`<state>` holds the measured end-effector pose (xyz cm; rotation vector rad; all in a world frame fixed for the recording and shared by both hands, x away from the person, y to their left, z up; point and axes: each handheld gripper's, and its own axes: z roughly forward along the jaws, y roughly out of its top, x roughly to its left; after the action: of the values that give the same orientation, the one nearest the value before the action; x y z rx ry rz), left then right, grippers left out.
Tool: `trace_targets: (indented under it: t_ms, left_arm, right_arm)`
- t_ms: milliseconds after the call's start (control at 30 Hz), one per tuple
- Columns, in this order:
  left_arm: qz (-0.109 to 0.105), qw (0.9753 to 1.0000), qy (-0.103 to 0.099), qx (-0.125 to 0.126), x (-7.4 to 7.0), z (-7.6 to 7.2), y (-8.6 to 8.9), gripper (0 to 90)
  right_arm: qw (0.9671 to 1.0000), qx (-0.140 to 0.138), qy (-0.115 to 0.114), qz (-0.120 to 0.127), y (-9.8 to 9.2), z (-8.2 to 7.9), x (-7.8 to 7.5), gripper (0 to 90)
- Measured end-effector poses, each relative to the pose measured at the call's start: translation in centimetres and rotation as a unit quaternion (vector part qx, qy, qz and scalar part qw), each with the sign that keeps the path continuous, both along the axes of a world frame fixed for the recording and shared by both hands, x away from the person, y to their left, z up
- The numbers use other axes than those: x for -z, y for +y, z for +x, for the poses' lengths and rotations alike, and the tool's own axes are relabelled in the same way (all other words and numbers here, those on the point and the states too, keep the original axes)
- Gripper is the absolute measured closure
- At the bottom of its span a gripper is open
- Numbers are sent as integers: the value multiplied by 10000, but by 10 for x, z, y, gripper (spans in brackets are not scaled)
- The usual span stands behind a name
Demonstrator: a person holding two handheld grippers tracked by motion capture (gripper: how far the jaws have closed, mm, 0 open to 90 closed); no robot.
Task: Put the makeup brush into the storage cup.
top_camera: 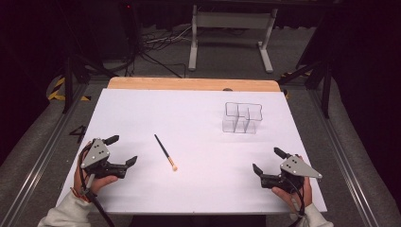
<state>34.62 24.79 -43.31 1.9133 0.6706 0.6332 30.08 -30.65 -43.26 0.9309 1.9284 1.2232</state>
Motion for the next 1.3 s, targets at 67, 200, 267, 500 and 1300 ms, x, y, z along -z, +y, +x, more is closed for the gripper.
trace_targets:
  t_ms: [67,200,267,500,1300]
  left_arm:
    - [12,10000,23,14,1,0,0,48]
    - [195,9998,60,34,3,-1,-2,52]
    - [226,9996,116,84,4,-1,-3,53]
    - [396,9987,198,246,3,-3,-6,58]
    - [492,9977,387,254,8,-1,-12,56]
  right_arm:
    - [10000,-6,18,0,-1,1,0,67]
    - [9999,-19,87,65,-3,2,1,68]
    - [10000,-25,85,41,-2,3,1,70]
    - [9999,-43,149,61,-2,6,2,73]
    - [9998,-77,183,55,1,6,1,80]
